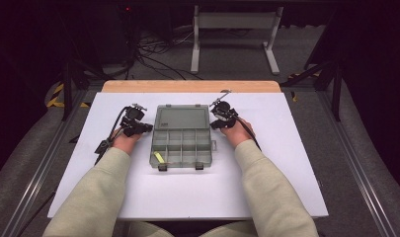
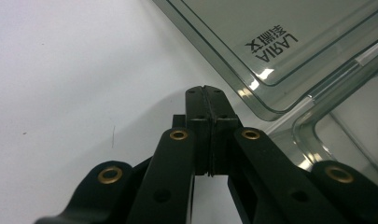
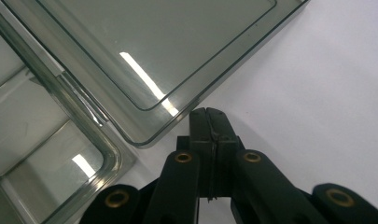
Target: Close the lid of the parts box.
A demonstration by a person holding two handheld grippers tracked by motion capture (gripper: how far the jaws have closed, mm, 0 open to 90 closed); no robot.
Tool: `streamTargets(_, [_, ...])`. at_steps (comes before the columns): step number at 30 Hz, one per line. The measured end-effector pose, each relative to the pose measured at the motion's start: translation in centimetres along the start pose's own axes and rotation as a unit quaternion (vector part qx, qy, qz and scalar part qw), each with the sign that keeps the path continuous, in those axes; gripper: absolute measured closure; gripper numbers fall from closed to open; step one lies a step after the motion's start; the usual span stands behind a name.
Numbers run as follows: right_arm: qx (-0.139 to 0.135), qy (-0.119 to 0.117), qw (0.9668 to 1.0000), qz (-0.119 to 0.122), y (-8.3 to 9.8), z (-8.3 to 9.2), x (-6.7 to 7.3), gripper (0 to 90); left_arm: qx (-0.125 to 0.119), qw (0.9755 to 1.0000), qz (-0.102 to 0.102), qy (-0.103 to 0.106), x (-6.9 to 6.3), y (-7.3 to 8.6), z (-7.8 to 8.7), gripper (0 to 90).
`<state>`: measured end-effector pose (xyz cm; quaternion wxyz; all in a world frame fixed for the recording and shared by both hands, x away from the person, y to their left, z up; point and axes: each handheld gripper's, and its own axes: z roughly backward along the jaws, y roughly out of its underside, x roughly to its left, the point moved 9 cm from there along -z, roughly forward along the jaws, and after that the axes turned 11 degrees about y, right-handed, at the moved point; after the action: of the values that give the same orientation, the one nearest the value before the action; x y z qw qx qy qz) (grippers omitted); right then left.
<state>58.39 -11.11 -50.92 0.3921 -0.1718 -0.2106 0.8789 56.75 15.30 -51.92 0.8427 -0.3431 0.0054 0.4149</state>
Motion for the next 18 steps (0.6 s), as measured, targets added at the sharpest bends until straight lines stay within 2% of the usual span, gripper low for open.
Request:
streamTargets(16, [-0.002,-0.005,1.0000,-0.004,-0.03,-0.12,-0.09,90.0,-0.002,1.0000,-0.003,0.003,-0.23,-0.21,-0.31,89.4])
streamTargets(17, [-0.002,-0.005,1.0000,-0.004,-0.04,-0.12,-0.09,90.0,-0.002,1.0000,-0.008,0.003,-0.13,-0.26,-0.30,89.4])
streamTargets(18, [-0.002,-0.005,1.0000,-0.004,-0.05,-0.13,-0.10,90.0,-0.003,1.0000,-0.003,0.004,-0.21,-0.24,-0.33,89.5])
